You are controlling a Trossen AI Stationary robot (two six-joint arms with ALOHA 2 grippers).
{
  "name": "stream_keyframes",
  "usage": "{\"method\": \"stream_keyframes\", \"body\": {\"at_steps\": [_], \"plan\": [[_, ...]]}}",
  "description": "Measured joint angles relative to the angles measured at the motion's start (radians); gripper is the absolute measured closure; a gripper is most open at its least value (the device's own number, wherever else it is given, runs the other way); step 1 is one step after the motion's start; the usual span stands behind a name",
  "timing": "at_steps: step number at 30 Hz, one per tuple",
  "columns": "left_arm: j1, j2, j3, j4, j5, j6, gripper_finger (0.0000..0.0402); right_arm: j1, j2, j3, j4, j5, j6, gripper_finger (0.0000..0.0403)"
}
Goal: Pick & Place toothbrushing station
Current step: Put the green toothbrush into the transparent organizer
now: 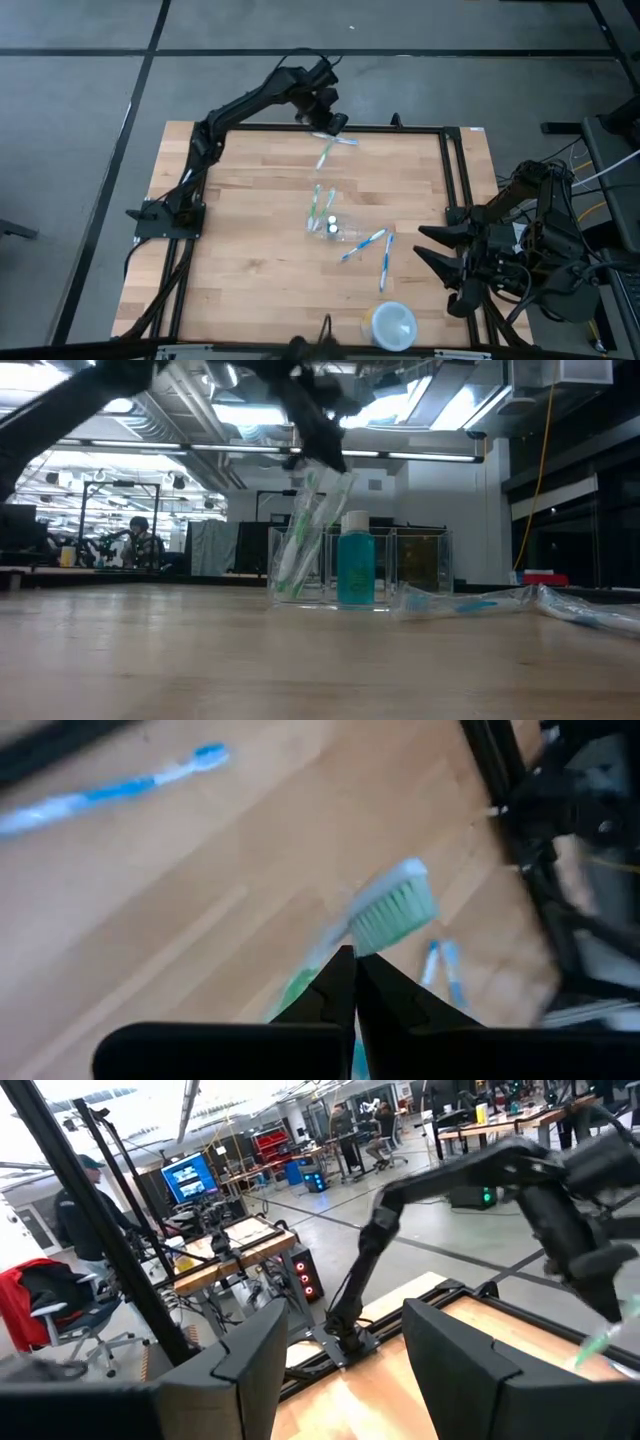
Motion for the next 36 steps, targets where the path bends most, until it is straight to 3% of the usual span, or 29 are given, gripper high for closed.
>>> {"method": "stream_keyframes", "body": {"at_steps": [6, 16, 22, 29, 33, 36], "plan": [[-0.111, -0.148, 0.0, -0.009, -0.223, 0.057, 0.04, 0.0, 0.0, 0.0, 0.0, 0.0, -0.007, 0.0202], [-0.274, -0.362, 0.0, 0.002, -0.396, -0.062, 0.04, 0.0, 0.0, 0.0, 0.002, -0.009, -0.023, 0.0202], [-0.439, -0.455, -0.016, -0.004, -0.555, -0.137, 0.04, 0.0, 0.0, 0.0, 0.004, -0.027, -0.022, 0.0202], [-0.732, -0.485, -0.135, 0.003, -0.933, -0.164, 0.04, 0.0, 0.0, 0.0, 0.016, -0.058, -0.022, 0.0201], [-0.848, -0.491, -0.272, 0.067, -1.074, -0.158, 0.04, 0.0, 0.0, 0.0, 0.032, -0.084, -0.033, 0.0201], [-0.885, -0.503, -0.402, 0.165, -1.103, -0.168, 0.04, 0.0, 0.0, 0.0, 0.044, -0.092, -0.039, 0.0201]]}}
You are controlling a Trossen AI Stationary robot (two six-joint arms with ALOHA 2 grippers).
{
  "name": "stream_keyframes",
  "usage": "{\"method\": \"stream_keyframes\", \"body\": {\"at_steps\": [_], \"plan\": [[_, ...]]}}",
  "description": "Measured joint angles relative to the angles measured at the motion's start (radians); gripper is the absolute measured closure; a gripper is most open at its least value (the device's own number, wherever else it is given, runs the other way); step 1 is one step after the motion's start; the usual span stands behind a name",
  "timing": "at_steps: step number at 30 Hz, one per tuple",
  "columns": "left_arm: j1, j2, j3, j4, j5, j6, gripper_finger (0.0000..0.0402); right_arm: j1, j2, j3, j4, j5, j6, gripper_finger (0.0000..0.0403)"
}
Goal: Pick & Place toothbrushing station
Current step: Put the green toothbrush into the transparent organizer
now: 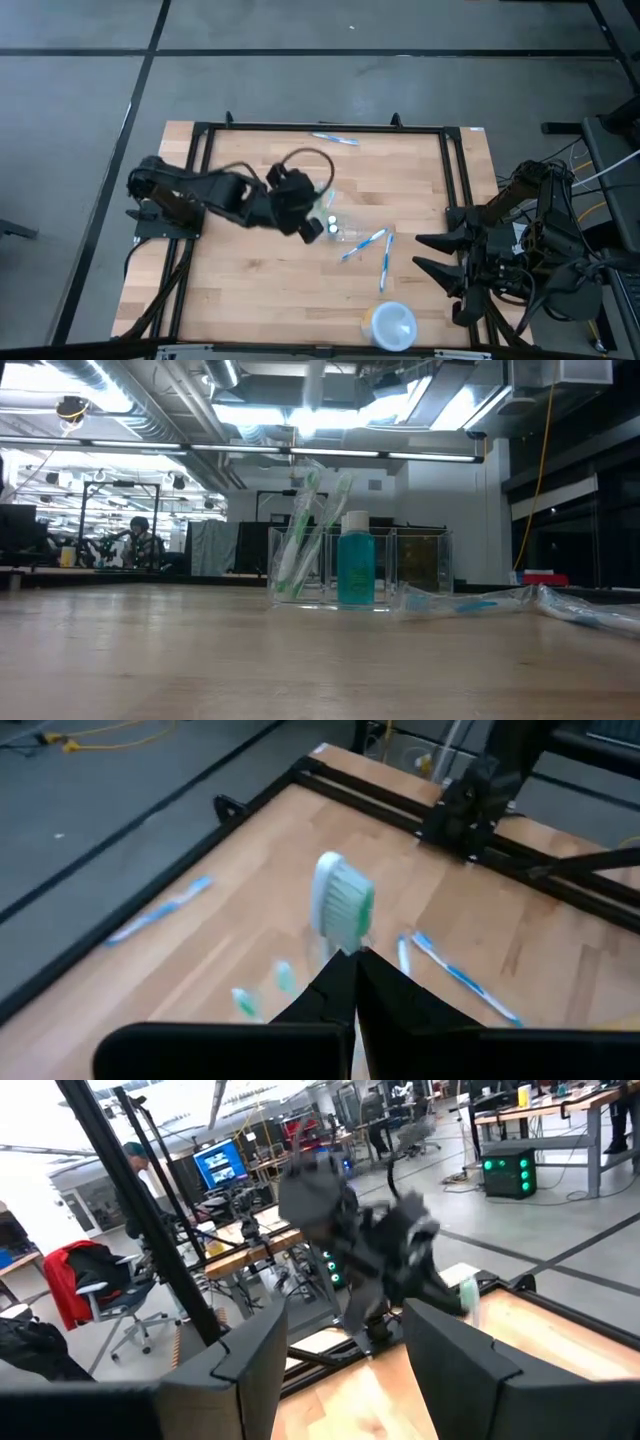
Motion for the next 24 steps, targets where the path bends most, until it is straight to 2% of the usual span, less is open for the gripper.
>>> {"method": "stream_keyframes", "body": {"at_steps": [4, 10, 15, 18, 24], "plan": [[-0.012, -0.043, -0.211, 0.177, -0.025, -0.049, 0.04, 0.0, 0.0, 0.0, 0.015, -0.011, -0.005, 0.0201], [-0.023, -0.124, -0.51, 0.35, -0.138, -0.158, 0.04, 0.0, 0.0, 0.0, 0.04, -0.026, -0.007, 0.0201], [-0.008, -0.168, -0.718, 0.589, -0.105, -0.202, 0.04, 0.0, 0.0, 0.0, 0.052, -0.026, -0.01, 0.0201], [-0.007, -0.172, -0.791, 0.661, -0.086, -0.235, 0.04, 0.0, 0.0, 0.0, 0.054, -0.025, -0.009, 0.0201], [-0.007, -0.172, -0.853, 0.676, -0.062, -0.3, 0.04, -0.002, 0.0, 0.0, 0.064, -0.022, -0.009, 0.0201]]}}
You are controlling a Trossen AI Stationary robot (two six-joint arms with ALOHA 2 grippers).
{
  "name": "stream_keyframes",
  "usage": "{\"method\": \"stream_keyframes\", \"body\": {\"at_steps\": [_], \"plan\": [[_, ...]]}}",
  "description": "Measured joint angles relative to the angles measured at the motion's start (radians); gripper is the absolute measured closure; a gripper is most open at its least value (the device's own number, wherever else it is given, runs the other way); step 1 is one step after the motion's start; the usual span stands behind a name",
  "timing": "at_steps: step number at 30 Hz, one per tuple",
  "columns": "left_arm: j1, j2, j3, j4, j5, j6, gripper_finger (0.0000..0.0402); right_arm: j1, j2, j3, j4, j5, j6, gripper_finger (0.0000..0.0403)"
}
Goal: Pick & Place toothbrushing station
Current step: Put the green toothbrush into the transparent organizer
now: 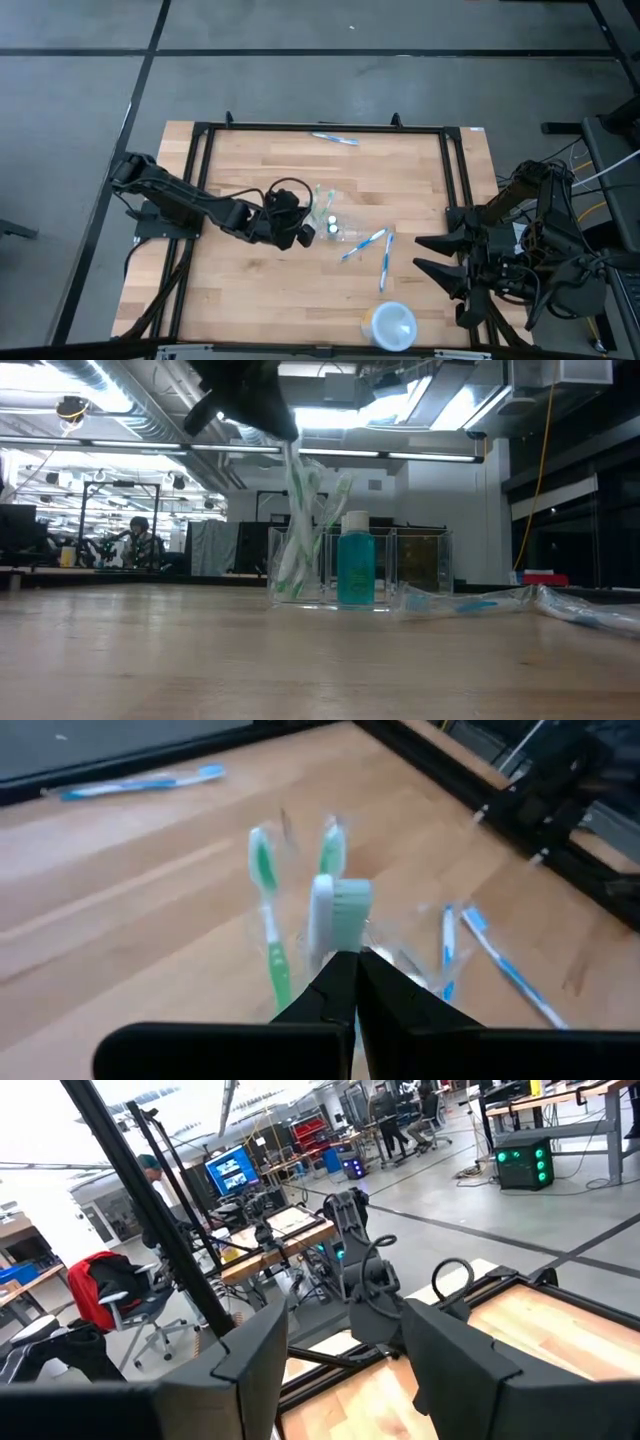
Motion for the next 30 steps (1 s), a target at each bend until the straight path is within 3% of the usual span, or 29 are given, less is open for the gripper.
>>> {"method": "stream_keyframes", "body": {"at_steps": [17, 23, 30], "plan": [[0.022, 0.0, -0.112, 0.145, 0.114, -0.033, 0.0395, -0.038, 0.0, 0.0, -0.001, -0.066, 0.0, 0.0201], [0.025, -0.018, -0.107, 0.246, 0.159, 0.006, 0.0332, -0.04, 0.0, 0.0, 0.0, -0.081, 0.001, 0.0201], [0.025, -0.075, -0.089, 0.249, 0.15, 0.068, 0.025, -0.04, 0.0, 0.0, 0.002, -0.083, 0.0, 0.0202]]}}
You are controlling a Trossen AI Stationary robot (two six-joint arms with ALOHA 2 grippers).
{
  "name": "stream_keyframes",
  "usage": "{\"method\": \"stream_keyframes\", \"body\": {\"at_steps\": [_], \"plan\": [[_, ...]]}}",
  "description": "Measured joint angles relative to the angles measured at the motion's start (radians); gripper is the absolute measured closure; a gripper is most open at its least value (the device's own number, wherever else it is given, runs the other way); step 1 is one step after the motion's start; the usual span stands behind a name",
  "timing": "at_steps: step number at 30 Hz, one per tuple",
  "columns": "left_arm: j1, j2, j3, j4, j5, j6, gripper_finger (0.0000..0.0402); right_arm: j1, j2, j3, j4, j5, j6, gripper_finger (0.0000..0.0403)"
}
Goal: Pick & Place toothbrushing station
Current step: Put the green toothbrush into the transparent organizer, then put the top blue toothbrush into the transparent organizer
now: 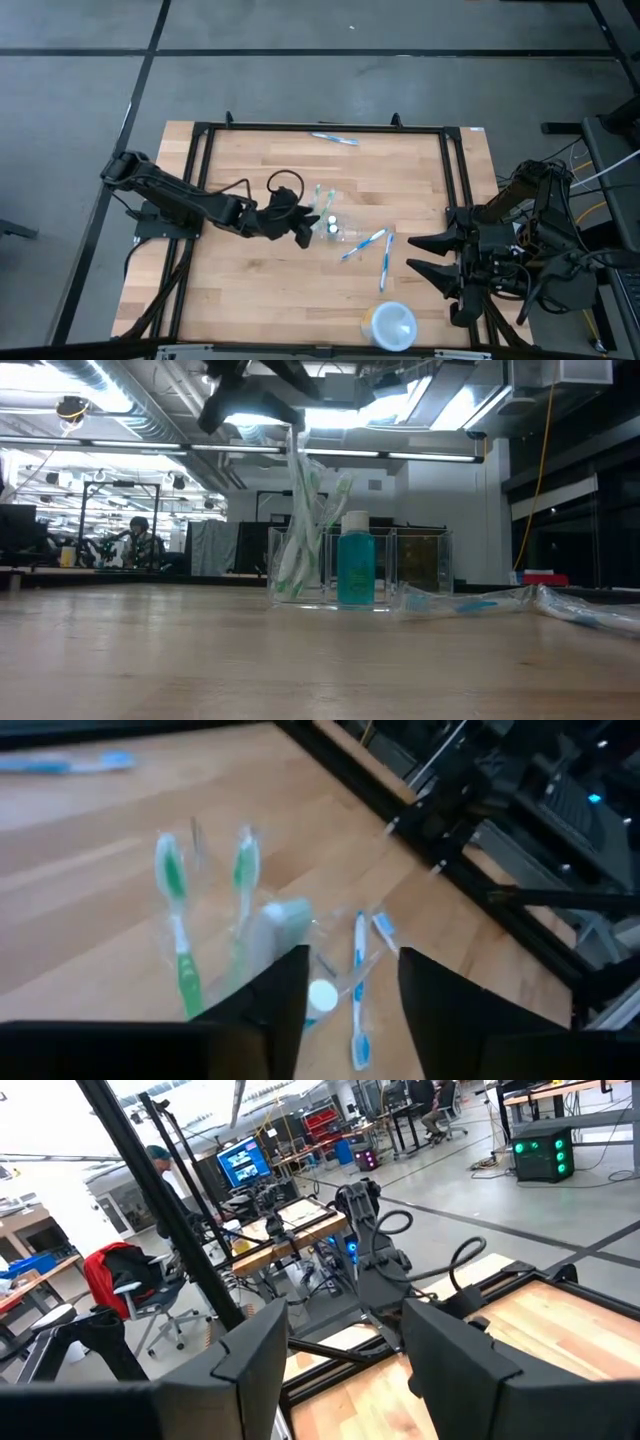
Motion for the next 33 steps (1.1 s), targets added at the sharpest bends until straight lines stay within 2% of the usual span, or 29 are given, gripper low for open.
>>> {"method": "stream_keyframes", "body": {"at_steps": [5, 9, 12, 21, 24, 29, 33], "plan": [[0.0, -0.01, 0.001, -0.024, 0.004, 0.003, 0.0221, 0.0, 0.0, 0.0, 0.0, 0.0, -0.005, 0.0202], [0.0, 0.013, -0.008, -0.045, 0.058, -0.004, 0.0213, 0.0, 0.0, 0.0, 0.001, -0.008, -0.022, 0.0202], [0.0, 0.009, -0.006, -0.039, 0.06, -0.001, 0.0213, 0.0, 0.0, 0.0, 0.003, -0.015, -0.023, 0.0202], [0.0, -0.133, 0.04, -0.041, -0.126, 0.196, 0.0213, 0.0, 0.0, 0.0, 0.007, -0.016, -0.016, 0.0202], [0.0, -0.189, 0.045, -0.037, -0.155, 0.288, 0.0214, 0.0, 0.0, 0.0, 0.005, -0.019, -0.023, 0.0202], [0.019, -0.259, 0.045, -0.041, -0.086, 0.472, 0.0224, 0.0, 0.0, 0.0, 0.004, -0.026, -0.054, 0.0202], [0.1, -0.31, 0.045, -0.039, -0.029, 0.444, 0.0235, 0.0, 0.0, 0.0, 0.004, 0.017, -0.079, 0.0202]]}}
